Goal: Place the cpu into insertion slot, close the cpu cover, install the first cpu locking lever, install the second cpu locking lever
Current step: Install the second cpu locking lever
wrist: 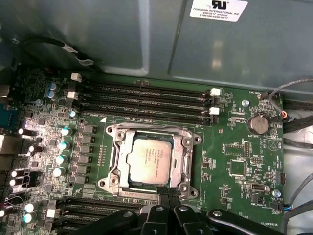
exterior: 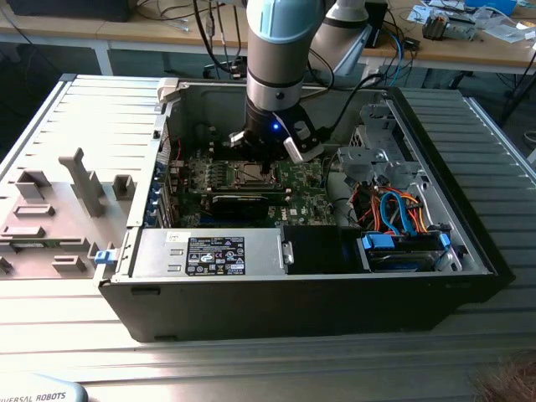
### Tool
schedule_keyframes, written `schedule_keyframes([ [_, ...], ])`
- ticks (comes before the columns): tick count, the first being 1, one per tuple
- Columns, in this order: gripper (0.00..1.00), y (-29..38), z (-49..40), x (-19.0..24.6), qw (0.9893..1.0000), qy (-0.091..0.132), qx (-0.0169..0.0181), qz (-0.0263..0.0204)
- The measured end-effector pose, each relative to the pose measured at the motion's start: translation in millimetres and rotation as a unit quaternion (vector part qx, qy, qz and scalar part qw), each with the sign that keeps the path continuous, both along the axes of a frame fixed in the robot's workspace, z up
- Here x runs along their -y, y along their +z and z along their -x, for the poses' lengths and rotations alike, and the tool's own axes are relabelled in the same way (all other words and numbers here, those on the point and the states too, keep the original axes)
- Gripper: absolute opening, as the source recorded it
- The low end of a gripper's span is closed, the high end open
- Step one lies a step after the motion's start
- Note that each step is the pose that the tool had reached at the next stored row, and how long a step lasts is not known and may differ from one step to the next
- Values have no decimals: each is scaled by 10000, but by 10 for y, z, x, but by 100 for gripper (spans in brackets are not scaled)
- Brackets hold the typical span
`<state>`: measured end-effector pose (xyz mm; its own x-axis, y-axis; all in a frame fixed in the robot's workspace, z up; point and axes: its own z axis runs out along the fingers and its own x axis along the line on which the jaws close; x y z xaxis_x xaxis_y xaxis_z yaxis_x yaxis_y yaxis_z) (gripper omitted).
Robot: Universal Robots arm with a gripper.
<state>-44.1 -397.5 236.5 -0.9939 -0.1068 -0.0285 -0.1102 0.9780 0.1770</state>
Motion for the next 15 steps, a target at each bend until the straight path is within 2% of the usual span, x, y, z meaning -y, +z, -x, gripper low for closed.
schedule_keyframes([
  [15, 11, -8, 0, 67, 10000, 0, 0, 0],
])
